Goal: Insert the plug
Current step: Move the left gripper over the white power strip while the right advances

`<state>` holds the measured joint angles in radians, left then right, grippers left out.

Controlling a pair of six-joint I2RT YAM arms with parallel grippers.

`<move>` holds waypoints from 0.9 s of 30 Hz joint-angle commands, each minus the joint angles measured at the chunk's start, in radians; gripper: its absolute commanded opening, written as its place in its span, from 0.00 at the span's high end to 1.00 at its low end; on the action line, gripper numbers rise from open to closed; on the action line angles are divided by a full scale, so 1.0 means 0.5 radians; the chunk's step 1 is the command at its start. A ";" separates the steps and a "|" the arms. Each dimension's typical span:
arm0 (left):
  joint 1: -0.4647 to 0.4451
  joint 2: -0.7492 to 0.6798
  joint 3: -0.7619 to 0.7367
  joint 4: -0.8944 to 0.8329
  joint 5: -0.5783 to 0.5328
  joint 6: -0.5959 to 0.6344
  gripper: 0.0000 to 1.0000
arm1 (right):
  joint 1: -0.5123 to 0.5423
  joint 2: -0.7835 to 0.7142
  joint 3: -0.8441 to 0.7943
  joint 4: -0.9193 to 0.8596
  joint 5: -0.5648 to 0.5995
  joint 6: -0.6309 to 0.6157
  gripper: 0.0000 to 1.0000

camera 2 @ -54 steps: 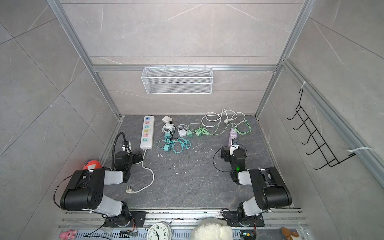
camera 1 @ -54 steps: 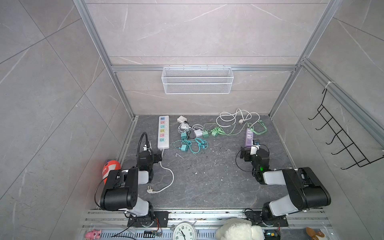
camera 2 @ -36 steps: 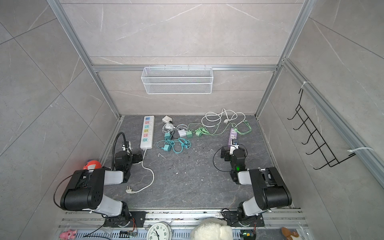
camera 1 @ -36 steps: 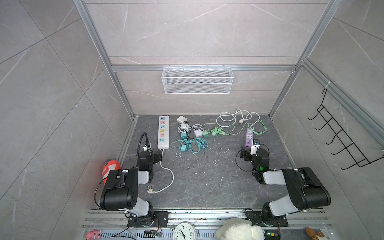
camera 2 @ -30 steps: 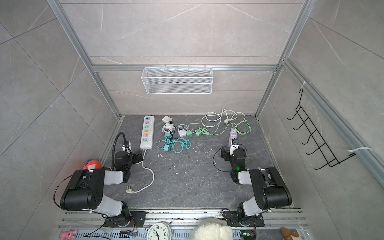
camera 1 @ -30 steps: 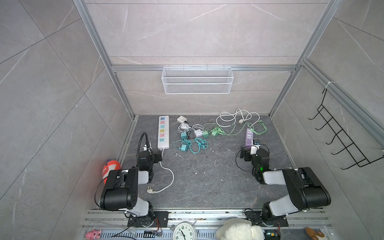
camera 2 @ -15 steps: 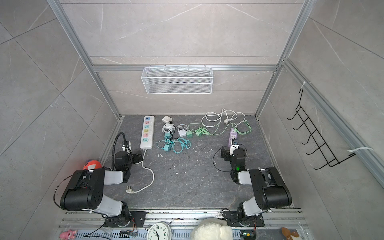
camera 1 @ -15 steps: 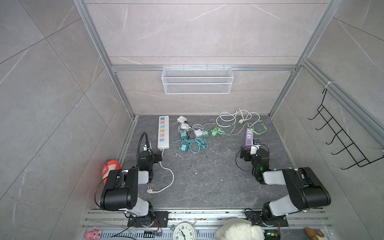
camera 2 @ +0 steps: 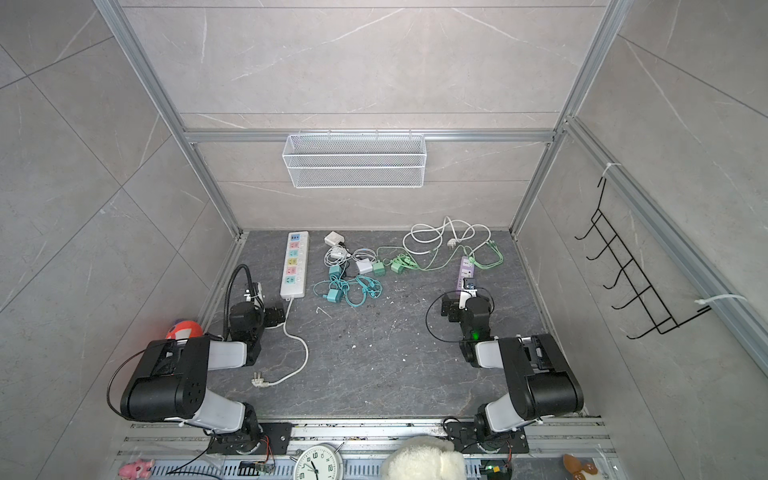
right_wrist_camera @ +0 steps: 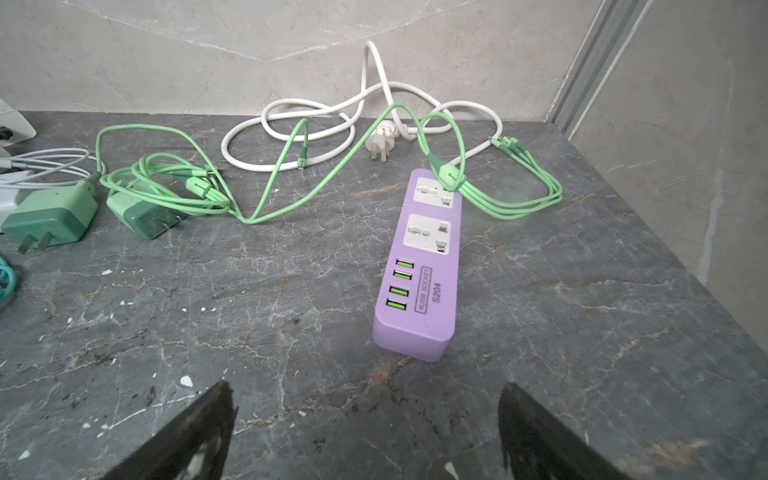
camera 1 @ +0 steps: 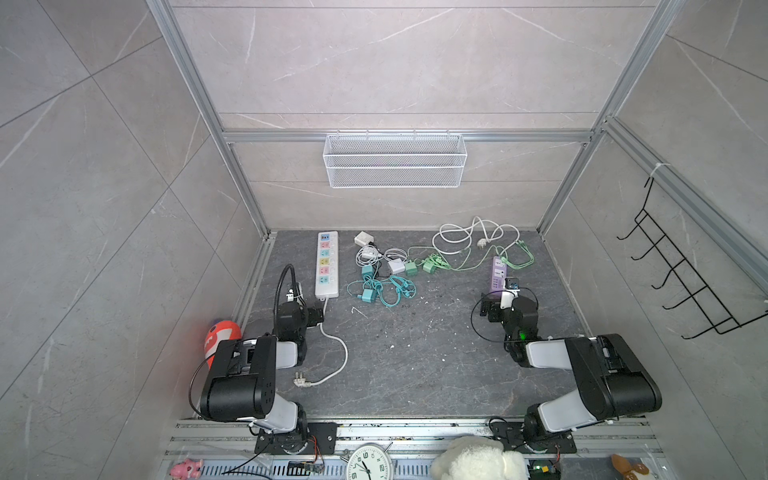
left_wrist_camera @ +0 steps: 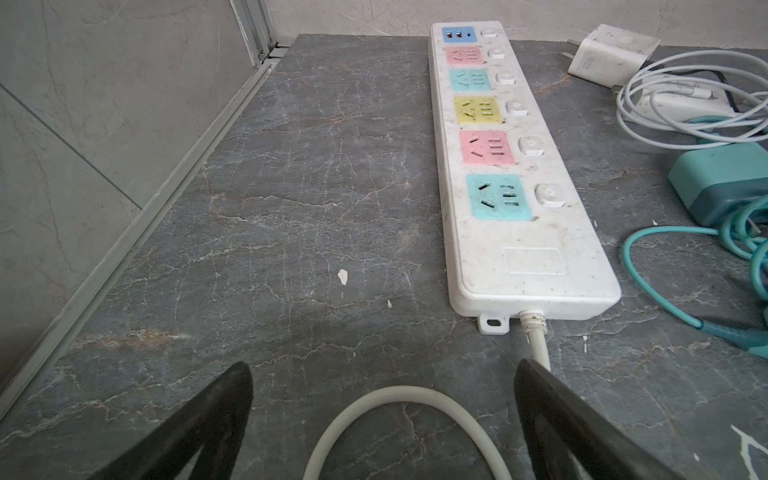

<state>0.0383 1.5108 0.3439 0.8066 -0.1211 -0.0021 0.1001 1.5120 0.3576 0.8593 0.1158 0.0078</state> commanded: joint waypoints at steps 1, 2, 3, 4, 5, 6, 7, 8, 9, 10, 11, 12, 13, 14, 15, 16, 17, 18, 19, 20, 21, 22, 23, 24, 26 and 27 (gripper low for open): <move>-0.013 -0.093 0.080 -0.045 -0.077 -0.028 0.00 | 0.011 -0.138 0.076 -0.185 0.045 0.006 0.01; -0.015 -0.139 0.141 -0.195 -0.113 -0.049 0.00 | 0.011 -0.177 0.082 -0.225 0.041 0.004 0.01; -0.015 -0.187 0.219 -0.399 -0.124 -0.071 0.00 | 0.011 -0.214 0.092 -0.273 0.041 0.000 0.01; -0.015 -0.210 0.284 -0.543 -0.137 -0.085 0.00 | 0.012 -0.268 0.107 -0.342 0.046 0.003 0.01; -0.017 -0.226 0.331 -0.642 -0.114 -0.085 0.00 | 0.014 -0.320 0.126 -0.414 0.056 0.005 0.01; -0.026 -0.237 0.345 -0.681 -0.103 -0.079 0.00 | 0.013 -0.368 0.144 -0.479 0.058 0.004 0.01; -0.040 -0.256 0.341 -0.692 -0.132 -0.079 0.00 | 0.013 -0.413 0.164 -0.541 0.057 0.008 0.01; -0.059 -0.286 0.328 -0.693 -0.172 -0.084 0.00 | 0.013 -0.463 0.197 -0.627 0.054 0.038 0.01; -0.069 -0.331 0.318 -0.707 -0.188 -0.092 0.00 | 0.014 -0.501 0.238 -0.734 0.044 0.065 0.01; -0.073 -0.382 0.310 -0.738 -0.207 -0.113 0.00 | 0.014 -0.537 0.306 -0.890 0.032 0.117 0.01; -0.075 -0.426 0.312 -0.783 -0.217 -0.146 0.00 | 0.015 -0.553 0.383 -1.054 0.023 0.169 0.01; -0.077 -0.487 0.311 -0.837 -0.234 -0.202 0.00 | 0.017 -0.553 0.491 -1.284 0.002 0.220 0.01; -0.077 -0.552 0.315 -0.910 -0.249 -0.270 0.00 | 0.024 -0.541 0.597 -1.480 -0.036 0.260 0.01; -0.078 -0.612 0.328 -0.985 -0.257 -0.324 0.00 | 0.036 -0.524 0.673 -1.619 -0.073 0.281 0.01; -0.077 -0.676 0.341 -1.071 -0.253 -0.378 0.00 | 0.066 -0.507 0.744 -1.755 -0.102 0.298 0.01; -0.077 -0.739 0.361 -1.172 -0.232 -0.432 0.00 | 0.107 -0.490 0.804 -1.874 -0.112 0.305 0.01; -0.077 -0.786 0.391 -1.277 -0.208 -0.473 0.00 | 0.160 -0.483 0.848 -1.977 -0.103 0.310 0.01; -0.077 -0.829 0.436 -1.420 -0.169 -0.519 0.00 | 0.221 -0.478 0.891 -2.081 -0.069 0.321 0.01; -0.077 -0.857 0.474 -1.543 -0.147 -0.566 0.00 | 0.291 -0.477 0.931 -2.178 -0.017 0.344 0.01; -0.077 -0.876 0.504 -1.634 -0.124 -0.638 0.00 | 0.346 -0.477 0.964 -2.253 0.024 0.372 0.01; -0.077 -0.883 0.538 -1.740 -0.095 -0.711 0.00 | 0.410 -0.480 0.998 -2.342 0.072 0.412 0.01; -0.077 -0.879 0.573 -1.842 -0.052 -0.773 0.00 | 0.475 -0.482 1.035 -2.440 0.125 0.455 0.01; -0.077 -0.865 0.603 -1.917 -0.020 -0.805 0.00 | 0.525 -0.489 1.065 -2.509 0.157 0.477 0.01; -0.077 -0.839 0.636 -2.008 0.023 -0.832 0.00 | 0.584 -0.502 1.091 -2.587 0.200 0.501 0.01; -0.078 -0.778 0.700 -2.154 0.078 -0.887 0.00 | 0.682 -0.538 1.117 -2.691 0.298 0.567 0.01; -0.077 -0.746 0.729 -2.215 0.104 -0.893 0.00 | 0.740 -0.574 1.112 -2.732 0.372 0.628 0.01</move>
<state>-0.0002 1.1049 0.6621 -0.1112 -0.1345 -0.3668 0.4232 1.2579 0.8818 -0.3279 0.1947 0.2371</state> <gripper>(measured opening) 0.998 0.991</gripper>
